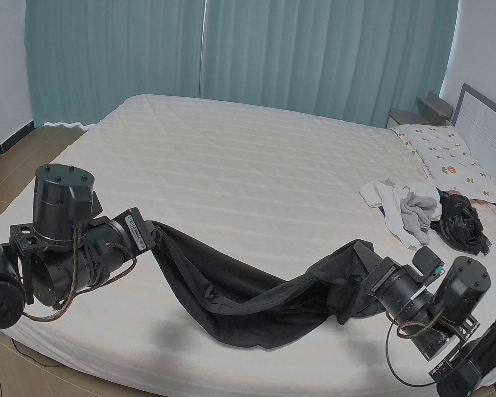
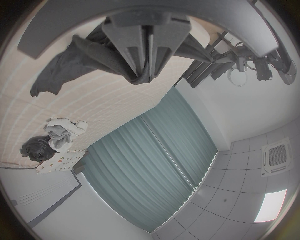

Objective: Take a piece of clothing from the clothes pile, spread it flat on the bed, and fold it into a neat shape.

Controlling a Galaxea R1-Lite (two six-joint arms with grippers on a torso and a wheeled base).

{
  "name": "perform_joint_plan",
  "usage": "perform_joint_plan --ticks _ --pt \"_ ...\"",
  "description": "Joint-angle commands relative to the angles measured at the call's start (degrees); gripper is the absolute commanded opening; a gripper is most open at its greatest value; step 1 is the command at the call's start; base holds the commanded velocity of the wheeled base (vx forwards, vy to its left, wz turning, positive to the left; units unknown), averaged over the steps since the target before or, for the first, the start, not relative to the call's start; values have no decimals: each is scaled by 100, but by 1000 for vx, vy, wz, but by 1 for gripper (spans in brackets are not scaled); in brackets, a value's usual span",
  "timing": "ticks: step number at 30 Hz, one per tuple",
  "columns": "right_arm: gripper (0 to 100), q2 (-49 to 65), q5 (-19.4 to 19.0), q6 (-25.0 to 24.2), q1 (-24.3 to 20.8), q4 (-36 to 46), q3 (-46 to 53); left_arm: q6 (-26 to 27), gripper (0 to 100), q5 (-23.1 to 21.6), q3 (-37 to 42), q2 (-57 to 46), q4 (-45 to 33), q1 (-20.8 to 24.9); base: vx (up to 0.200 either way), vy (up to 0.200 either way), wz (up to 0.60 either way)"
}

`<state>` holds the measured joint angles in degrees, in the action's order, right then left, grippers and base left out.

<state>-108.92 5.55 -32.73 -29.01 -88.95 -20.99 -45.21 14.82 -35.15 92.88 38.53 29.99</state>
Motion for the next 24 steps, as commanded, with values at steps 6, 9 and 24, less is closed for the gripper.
perform_joint_plan --ticks 6,9,24 --pt "0 2086 43 39 -307 265 711 -5 0 12 201 -1167 -118 534 -167 0 0" --pt "0 2850 96 56 -377 853 403 4 0 12 17 -1536 -382 657 0 0 0" --pt "0 3386 403 -58 432 3859 -4132 4 0 -67 -2453 -1624 -1735 -142 0 0 0"
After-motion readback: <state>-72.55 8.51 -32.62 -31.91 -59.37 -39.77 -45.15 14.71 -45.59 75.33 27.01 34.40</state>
